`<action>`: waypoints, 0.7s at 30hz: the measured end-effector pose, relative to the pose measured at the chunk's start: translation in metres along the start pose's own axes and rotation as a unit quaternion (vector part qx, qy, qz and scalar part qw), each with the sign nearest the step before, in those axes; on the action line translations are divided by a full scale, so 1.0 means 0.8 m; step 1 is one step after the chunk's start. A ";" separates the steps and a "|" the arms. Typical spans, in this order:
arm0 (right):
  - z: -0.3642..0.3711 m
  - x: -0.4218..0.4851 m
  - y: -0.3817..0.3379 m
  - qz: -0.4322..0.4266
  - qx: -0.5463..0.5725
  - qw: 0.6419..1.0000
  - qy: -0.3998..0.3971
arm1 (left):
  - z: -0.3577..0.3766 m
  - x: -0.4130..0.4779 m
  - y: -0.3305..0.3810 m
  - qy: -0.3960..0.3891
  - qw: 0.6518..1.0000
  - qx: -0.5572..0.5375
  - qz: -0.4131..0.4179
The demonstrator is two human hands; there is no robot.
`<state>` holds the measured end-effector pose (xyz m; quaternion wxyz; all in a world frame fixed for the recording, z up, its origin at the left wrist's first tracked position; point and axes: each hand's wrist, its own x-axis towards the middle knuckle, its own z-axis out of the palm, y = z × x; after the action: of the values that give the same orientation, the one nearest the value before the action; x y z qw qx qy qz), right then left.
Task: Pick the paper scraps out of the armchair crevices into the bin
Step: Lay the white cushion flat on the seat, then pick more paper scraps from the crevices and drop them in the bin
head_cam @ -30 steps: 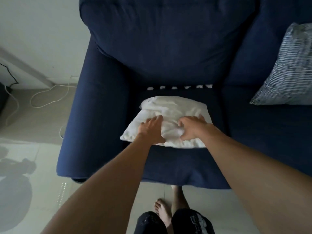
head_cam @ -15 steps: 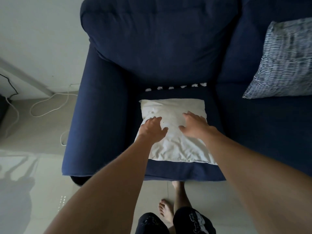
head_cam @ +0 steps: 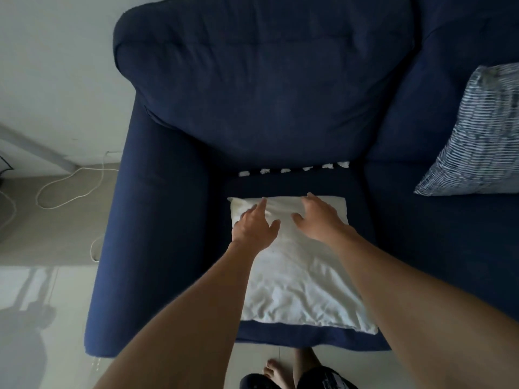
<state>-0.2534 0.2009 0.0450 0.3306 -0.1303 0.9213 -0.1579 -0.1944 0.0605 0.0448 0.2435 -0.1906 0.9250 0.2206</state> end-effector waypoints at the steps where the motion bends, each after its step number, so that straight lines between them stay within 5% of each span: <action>1: -0.003 0.012 -0.002 -0.002 0.003 1.000 -0.001 | -0.002 0.011 0.000 -0.002 1.000 -0.006 -0.005; 21: 0.060 0.227 -0.058 0.037 0.064 0.997 -0.031 | 0.016 0.218 -0.085 -0.069 0.995 -0.051 -0.046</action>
<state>-0.3520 0.0858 -0.0756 0.3724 -0.0795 0.9028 -0.1997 -0.2996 -0.0324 -0.0797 0.3064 -0.2292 0.8840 0.2687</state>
